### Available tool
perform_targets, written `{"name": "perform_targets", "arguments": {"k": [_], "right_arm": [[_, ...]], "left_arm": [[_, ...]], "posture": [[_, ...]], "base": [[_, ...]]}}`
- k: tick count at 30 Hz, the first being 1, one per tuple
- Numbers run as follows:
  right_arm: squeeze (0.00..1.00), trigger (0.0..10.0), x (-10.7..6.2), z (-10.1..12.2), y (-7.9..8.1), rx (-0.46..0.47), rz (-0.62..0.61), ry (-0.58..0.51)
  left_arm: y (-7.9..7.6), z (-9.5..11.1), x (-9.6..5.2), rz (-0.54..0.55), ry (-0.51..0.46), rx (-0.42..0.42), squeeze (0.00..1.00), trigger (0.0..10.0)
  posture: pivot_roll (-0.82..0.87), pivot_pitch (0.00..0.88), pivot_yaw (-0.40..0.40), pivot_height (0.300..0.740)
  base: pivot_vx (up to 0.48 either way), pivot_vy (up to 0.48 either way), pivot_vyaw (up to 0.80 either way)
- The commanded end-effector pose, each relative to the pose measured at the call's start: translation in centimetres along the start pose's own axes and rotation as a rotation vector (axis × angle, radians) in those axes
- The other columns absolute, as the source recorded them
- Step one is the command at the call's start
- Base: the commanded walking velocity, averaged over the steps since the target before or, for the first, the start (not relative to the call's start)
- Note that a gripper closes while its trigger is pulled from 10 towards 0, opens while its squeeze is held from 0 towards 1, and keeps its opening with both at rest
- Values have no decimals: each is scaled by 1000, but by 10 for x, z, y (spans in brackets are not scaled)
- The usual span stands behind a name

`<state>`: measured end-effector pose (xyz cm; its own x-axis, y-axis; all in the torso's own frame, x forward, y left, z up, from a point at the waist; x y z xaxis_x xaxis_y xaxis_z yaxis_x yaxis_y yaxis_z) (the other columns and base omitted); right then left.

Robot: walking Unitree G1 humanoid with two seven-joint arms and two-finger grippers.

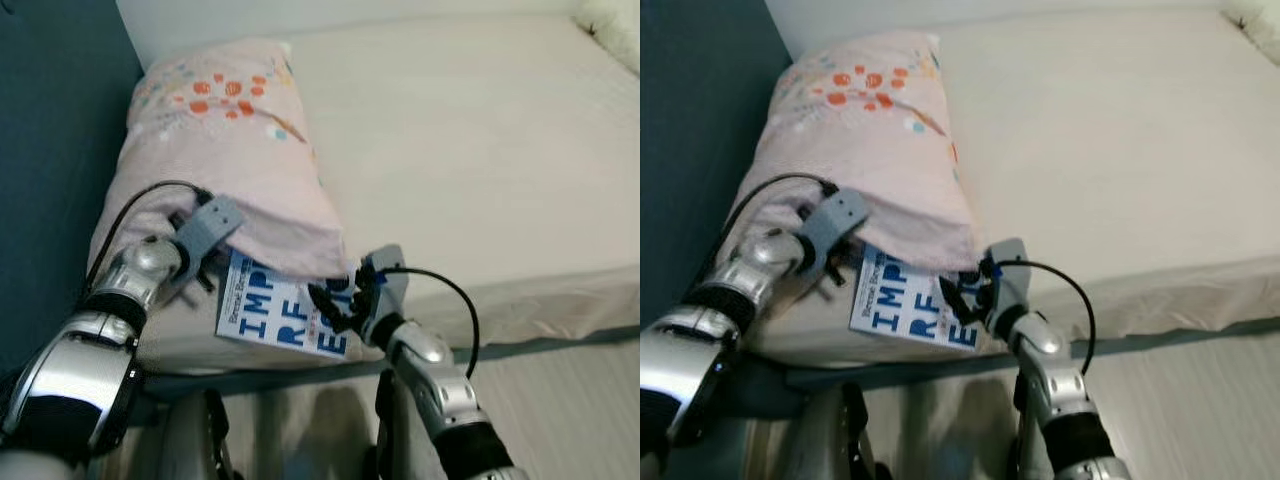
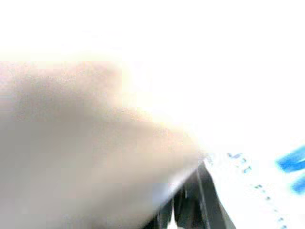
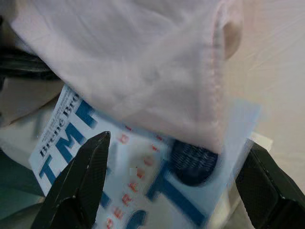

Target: Clean up the room

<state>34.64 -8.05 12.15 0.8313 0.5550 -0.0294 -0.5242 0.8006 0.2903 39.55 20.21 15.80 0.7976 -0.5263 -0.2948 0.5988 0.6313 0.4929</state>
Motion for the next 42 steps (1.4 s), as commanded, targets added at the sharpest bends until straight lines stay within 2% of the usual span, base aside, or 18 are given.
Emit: {"name": "perform_targets", "arguments": {"k": [1,2,4,7,9,13,15,17,19,20,23,24,26,29,33,40,41,42], "right_arm": [[0,10000,-3,-12,0,27,2,27],[0,10000,-3,-12,0,27,2,27],[0,10000,-4,-15,1,39,3,30],[0,10000,-4,-17,2,48,2,31],[0,10000,-6,-21,3,62,8,40],[0,10000,-6,-23,5,68,14,46],[0,10000,-14,-34,15,77,58,90],[0,10000,-14,-34,15,77,58,90],[0,10000,-18,-37,16,58,51,100],[0,10000,-22,-40,14,58,18,99],[0,10000,-29,-44,6,53,-65,96],[0,10000,-29,-44,6,53,-65,96],[0,10000,-34,-47,-4,78,-143,87],[0,10000,-36,-47,-6,87,-164,81],[0,10000,-43,-31,-19,172,-304,-42],[0,10000,-58,-34,-39,196,-451,-36],[0,4000,-61,-35,-42,189,-475,-32],[0,4000,-61,-35,-42,189,-475,-32]], "left_arm": [[-2,-4,-23,-104,-96,-108,0,10000],[-2,-4,-23,-104,-96,-108,0,10000],[-18,-9,-56,-157,-129,-167,0,10000],[-29,-9,-71,-199,-141,-183,0,10000],[-48,-11,-98,-227,-147,-210,0,10000],[-52,-12,-108,-216,-152,-226,0,10000],[-40,-31,-129,77,-73,-245,0,10000],[-40,-31,-129,77,-73,-245,0,10000],[-34,-43,-134,209,-10,-257,0,10000],[-31,-55,-138,342,63,-290,0,10000],[-41,-71,-142,465,161,-387,0,10000],[-41,-71,-142,465,161,-387,0,10000],[-68,-78,-132,451,204,-468,0,10000],[-77,-79,-129,441,215,-491,0,10000],[-113,-91,-121,388,249,-626,0,10000],[-127,-97,-127,373,323,-613,0,10000],[-128,-96,-127,386,325,-612,0,10000],[-128,-96,-127,386,325,-612,0,10000]], "posture": [[27,276,-20,525],[27,276,-20,525],[43,262,-28,525],[44,260,-27,525],[57,250,-35,525],[60,247,-38,525],[73,226,-52,525],[73,226,-52,525],[74,222,-54,525],[73,217,-54,525],[70,215,-54,525],[70,215,-54,525],[65,213,-53,525],[65,213,-53,525],[53,215,-50,525],[54,214,-49,525],[55,213,-52,525],[55,213,-52,525]], "base": [[0,0,0],[0,0,0],[0,0,0],[0,0,0],[0,0,0],[0,0,0],[0,0,0],[0,0,0],[0,0,0],[0,0,0],[0,0,0],[0,0,0],[0,0,0],[0,0,0],[0,0,0],[0,0,0],[0,0,0],[0,0,0]]}}
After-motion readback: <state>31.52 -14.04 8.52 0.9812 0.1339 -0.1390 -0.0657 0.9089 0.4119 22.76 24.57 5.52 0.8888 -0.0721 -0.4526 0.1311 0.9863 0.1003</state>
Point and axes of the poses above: a point about 5 cm out from each wrist's last joint towards the gripper, its own x axis pointing out of the wrist towards the gripper, its own z axis along the axis of the wrist's last joint, y = z × x, the point moved 2 cm from there along x, pointing out of the wrist towards the gripper, and after that the axes turned 12 degrees about x, right-handed, at the moved point
